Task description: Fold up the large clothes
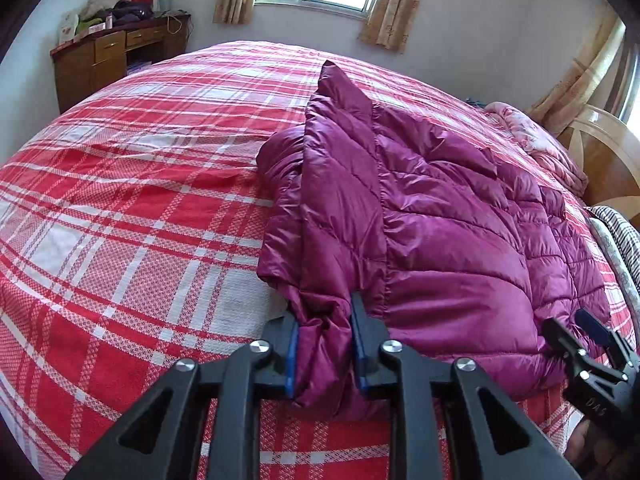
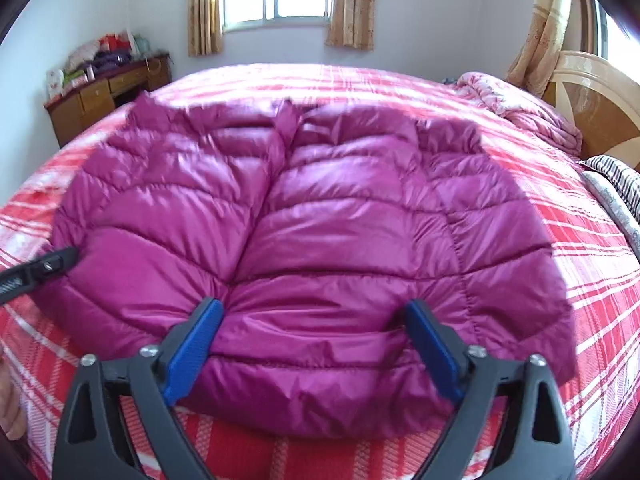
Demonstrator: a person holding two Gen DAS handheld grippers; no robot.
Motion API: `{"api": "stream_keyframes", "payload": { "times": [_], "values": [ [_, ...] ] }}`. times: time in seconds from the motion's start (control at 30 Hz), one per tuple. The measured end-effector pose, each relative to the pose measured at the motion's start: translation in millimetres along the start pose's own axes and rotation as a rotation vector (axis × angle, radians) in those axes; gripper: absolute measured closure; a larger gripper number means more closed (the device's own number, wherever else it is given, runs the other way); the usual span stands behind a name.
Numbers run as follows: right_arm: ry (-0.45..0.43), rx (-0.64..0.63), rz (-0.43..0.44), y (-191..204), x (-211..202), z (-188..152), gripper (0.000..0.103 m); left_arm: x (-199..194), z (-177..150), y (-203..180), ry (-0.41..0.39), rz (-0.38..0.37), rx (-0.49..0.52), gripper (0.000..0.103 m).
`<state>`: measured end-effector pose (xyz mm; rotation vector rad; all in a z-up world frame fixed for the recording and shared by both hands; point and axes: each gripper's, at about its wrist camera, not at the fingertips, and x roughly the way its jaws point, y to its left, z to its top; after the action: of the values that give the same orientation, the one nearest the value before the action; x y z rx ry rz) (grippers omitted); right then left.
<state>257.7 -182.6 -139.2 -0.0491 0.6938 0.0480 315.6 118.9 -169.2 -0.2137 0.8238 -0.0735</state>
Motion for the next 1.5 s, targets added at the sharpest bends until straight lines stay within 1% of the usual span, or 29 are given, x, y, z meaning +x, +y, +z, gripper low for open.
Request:
{"api": "stream_keyframes", "payload": {
  "times": [0.07, 0.13, 0.2, 0.27, 0.3, 0.33, 0.4, 0.53, 0.63, 0.67, 0.73, 0.77, 0.87, 0.93, 1.0, 1.1, 1.2, 1.33, 1.4, 1.5],
  "values": [
    [-0.060, 0.026, -0.038, -14.3, -16.2, 3.6, 0.013, -4.8, 0.1, -2.1, -0.020, -0.002, 0.014, 0.089],
    [-0.084, 0.036, -0.106, -28.3, -21.3, 5.9, 0.013, -11.6, 1.3, -3.1, -0.038, -0.004, 0.019, 0.091],
    [-0.038, 0.040, -0.152, -38.1, -10.5, 4.1, 0.014, -19.0, 4.7, -4.8, -0.061, -0.012, 0.018, 0.093],
    [0.065, 0.034, -0.158, -44.7, 13.9, -6.6, 0.014, -29.5, 9.7, -10.9, -0.094, -0.011, 0.036, 0.094],
    [0.070, 0.022, -0.156, -45.0, 20.9, -13.0, 0.014, -32.9, 13.1, -15.5, -0.113, -0.009, 0.052, 0.094],
    [0.052, 0.030, -0.148, -46.3, 21.2, -15.4, 0.014, -37.9, 16.1, -20.9, -0.134, -0.009, 0.072, 0.095],
    [0.063, 0.046, -0.136, -48.5, 21.0, -13.2, 0.014, -51.1, 21.4, -36.4, -0.172, -0.015, 0.113, 0.095],
    [0.063, 0.060, -0.108, -51.9, 17.8, -11.1, 0.014, -78.3, 33.5, -75.3, -0.242, -0.048, 0.209, 0.095],
    [0.035, 0.093, -0.099, -61.9, 2.2, -12.7, 0.021, -97.9, 37.8, -110.3, -0.300, -0.083, 0.300, 0.095],
    [0.020, 0.113, -0.096, -66.3, -2.0, -13.2, 0.021, -102.4, 38.1, -123.2, -0.314, -0.098, 0.333, 0.095],
    [0.004, 0.148, -0.104, -76.2, -5.5, -12.1, 0.021, -109.5, 36.1, -150.7, -0.336, -0.123, 0.399, 0.095],
    [0.005, 0.156, -0.110, -79.4, -4.7, -9.5, 0.021, -110.1, 35.6, -163.2, -0.341, -0.139, 0.427, 0.095],
    [0.016, 0.180, -0.125, -89.9, -3.0, -16.1, 0.021, -107.3, 30.4, -203.9, -0.354, -0.166, 0.511, 0.095],
    [0.025, 0.213, -0.119, -97.3, -1.1, -26.1, 0.021, -100.4, 26.0, -230.2, -0.349, -0.180, 0.563, 0.095],
    [0.026, 0.260, -0.089, -106.1, -1.5, -35.4, 0.021, -90.6, 19.8, -252.9, -0.333, -0.188, 0.607, 0.095],
    [-0.013, 0.326, -0.072, -117.7, -11.9, -40.8, 0.021, -73.7, 6.8, -285.1, -0.293, -0.207, 0.664, 0.095],
    [-0.040, 0.391, -0.061, -125.5, -19.1, -49.2, 0.021, -57.9, -9.2, -309.4, -0.235, -0.236, 0.706, 0.095],
    [-0.059, 0.430, -0.046, -130.6, -24.3, -55.2, 0.020, -45.1, -29.8, -328.3, -0.196, -0.257, 0.766, 0.096],
    [-0.066, 0.455, -0.026, -135.1, -24.4, -55.7, 0.020, -40.0, -32.2, -333.3, -0.181, -0.256, 0.776, 0.096],
    [-0.081, 0.462, -0.021, -137.3, -25.3, -56.6, 0.020, -32.6, -32.0, -334.8, -0.164, -0.253, 0.778, 0.095]
  ]
}}
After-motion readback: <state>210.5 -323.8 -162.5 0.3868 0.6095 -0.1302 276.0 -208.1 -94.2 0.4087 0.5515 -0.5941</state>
